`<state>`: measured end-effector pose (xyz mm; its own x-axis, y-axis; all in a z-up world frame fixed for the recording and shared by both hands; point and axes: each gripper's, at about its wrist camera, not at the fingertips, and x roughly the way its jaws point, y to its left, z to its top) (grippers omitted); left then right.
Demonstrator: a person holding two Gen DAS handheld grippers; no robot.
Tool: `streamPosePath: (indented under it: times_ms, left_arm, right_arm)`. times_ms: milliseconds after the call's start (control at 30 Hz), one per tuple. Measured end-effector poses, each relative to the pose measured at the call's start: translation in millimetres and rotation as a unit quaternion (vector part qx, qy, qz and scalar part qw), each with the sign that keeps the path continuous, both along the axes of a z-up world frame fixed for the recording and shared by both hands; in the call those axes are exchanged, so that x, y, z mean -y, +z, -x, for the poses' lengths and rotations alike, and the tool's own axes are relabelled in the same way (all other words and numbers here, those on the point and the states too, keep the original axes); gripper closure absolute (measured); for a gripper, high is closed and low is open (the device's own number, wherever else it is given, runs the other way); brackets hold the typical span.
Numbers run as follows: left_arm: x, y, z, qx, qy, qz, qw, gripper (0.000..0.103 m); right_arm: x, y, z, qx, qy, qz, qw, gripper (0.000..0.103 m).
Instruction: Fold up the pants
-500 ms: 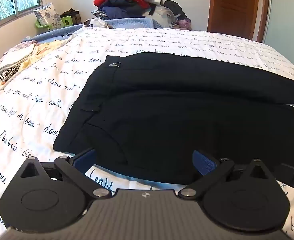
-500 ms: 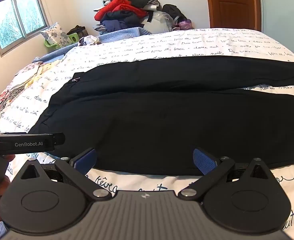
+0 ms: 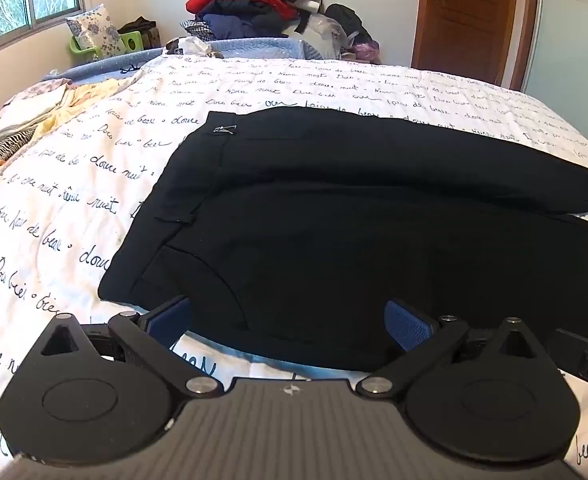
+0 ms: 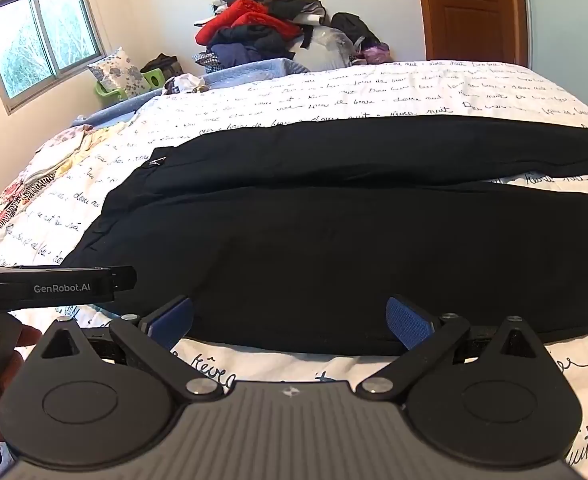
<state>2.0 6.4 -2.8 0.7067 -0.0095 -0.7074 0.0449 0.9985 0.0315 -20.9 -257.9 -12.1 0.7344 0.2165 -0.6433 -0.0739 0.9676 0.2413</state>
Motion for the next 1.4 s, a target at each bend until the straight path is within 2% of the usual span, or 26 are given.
streamPosePath:
  times_ms: [267, 833, 1400]
  left_arm:
    - [5.1, 0.5, 3.6, 0.005, 0.004, -0.011, 0.9999, 0.000]
    - [4.4, -1.5, 2.1, 0.005, 0.018, -0.025, 0.9995, 0.000]
    - [5.6, -2.1, 2.5, 0.001, 0.014, -0.023, 0.9996, 0.000]
  right_arm:
    - [-3.0, -1.7, -0.7, -0.012, -0.010, 0.019, 1.000, 0.000]
    - [-4.8, -1.2, -1.4, -0.009, -0.003, 0.026, 1.000, 0.000]
    - [-5.4, -1.9, -2.0, -0.011, -0.001, 0.025, 1.000, 0.000]
